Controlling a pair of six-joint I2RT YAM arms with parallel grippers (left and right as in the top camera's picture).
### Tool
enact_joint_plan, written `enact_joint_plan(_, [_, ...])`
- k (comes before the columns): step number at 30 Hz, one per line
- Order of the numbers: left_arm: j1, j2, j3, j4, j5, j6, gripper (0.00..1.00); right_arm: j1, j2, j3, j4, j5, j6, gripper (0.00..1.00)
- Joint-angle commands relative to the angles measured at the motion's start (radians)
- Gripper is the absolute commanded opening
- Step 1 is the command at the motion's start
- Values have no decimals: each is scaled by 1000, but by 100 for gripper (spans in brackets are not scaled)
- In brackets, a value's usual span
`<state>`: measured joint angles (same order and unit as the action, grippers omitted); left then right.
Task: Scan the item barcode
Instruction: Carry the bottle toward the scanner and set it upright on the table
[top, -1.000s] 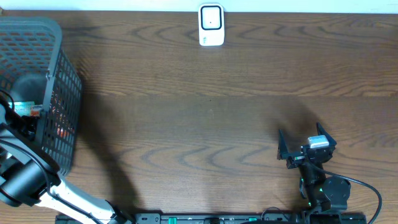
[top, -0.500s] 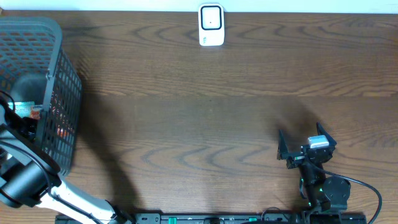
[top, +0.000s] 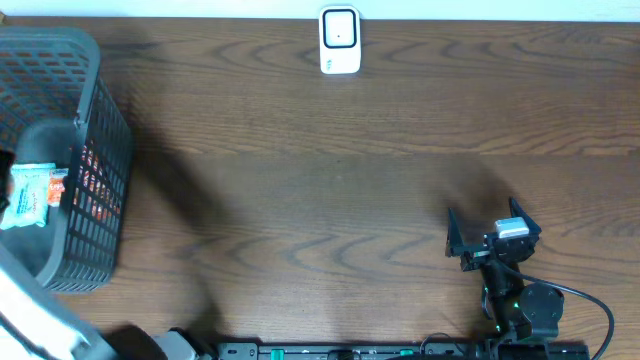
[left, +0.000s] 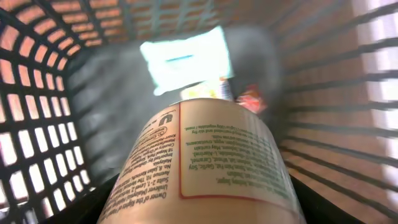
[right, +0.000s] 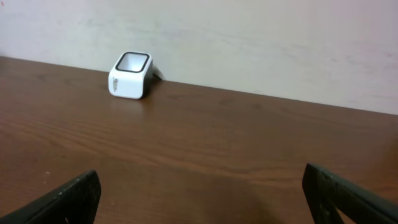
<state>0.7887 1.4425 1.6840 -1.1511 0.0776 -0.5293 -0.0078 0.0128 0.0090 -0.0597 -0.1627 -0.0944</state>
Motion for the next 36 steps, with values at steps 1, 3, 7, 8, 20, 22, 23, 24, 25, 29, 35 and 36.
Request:
enact_joint_plan(1, [-45, -115, 16, 13, 88, -53, 71, 9, -2, -3, -1, 4, 11, 99])
enact_joint_plan(3, [-97, -175, 16, 19, 121, -84, 71, 9, -2, -3, -1, 4, 11, 99])
enact_joint_plan(7, [-299, -246, 16, 40, 146, -139, 71, 9, -2, -3, -1, 4, 11, 99])
enact_joint_plan(8, [-364, -250, 16, 40, 126, -152, 71, 9, -2, -3, -1, 4, 11, 99])
enact_joint_plan(20, [-1078, -35, -87, 35, -372, -686, 71, 9, -1, -3, -1, 4, 11, 99])
enact_joint_plan(22, [-1128, 34, -101, 37, -379, -786, 71, 9, -1, -3, -1, 4, 11, 99])
enact_joint_plan(23, [-1149, 78, -108, 47, -378, -824, 71, 9, -1, -3, -1, 4, 11, 99])
enact_joint_plan(24, [-1164, 118, -109, 54, -378, -842, 71, 9, -1, -3, -1, 4, 11, 99])
enact_joint_plan(25, [-1176, 159, -109, 56, -378, -859, 71, 9, -1, -3, -1, 4, 11, 99])
enact_joint_plan(29, [-1194, 323, -109, 53, -290, -960, 71, 9, -1, -3, -1, 4, 11, 99])
enact_joint_plan(35, [-1193, 520, -109, 84, -72, -1151, 71, 9, -1, -3, -1, 5, 11, 99])
enact_joint_plan(36, [-1193, 542, -109, 101, -45, -1164, 71, 9, -1, -3, -1, 4, 11, 99])
